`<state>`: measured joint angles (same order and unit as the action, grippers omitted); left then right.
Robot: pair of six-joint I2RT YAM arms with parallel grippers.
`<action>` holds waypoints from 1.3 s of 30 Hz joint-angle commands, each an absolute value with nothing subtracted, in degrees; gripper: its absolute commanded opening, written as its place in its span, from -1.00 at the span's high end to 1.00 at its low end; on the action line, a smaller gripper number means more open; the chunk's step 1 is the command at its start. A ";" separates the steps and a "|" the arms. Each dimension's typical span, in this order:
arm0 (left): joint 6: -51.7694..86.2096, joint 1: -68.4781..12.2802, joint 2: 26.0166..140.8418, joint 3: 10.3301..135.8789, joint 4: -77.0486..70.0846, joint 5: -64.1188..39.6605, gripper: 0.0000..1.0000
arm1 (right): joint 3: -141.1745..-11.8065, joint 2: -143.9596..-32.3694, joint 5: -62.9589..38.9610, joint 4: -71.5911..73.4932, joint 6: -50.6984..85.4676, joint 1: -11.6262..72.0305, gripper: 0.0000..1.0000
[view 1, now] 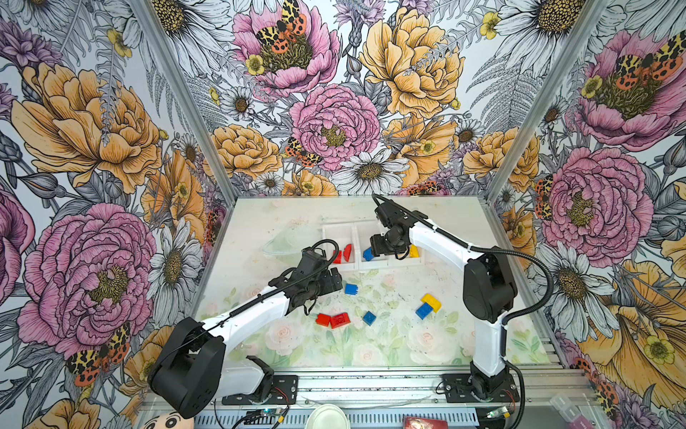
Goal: Sort the legos into containers by color
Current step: Place the lego in the container, then pick up the lego from the bottom-right of the table.
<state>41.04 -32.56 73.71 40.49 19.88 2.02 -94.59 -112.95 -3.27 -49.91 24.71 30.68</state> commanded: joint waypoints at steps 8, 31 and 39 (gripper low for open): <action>40.69 -32.09 72.40 39.99 19.24 2.42 -0.96 | -75.08 -96.18 -1.57 -49.31 39.10 29.94 -0.56; 40.12 -31.58 73.21 40.51 19.19 1.68 -0.98 | -45.43 -77.61 -3.93 -44.61 66.51 27.95 -0.47; 40.09 -31.56 73.30 40.50 19.24 1.71 -0.98 | -43.61 -79.39 -2.11 -42.07 68.10 27.29 -0.45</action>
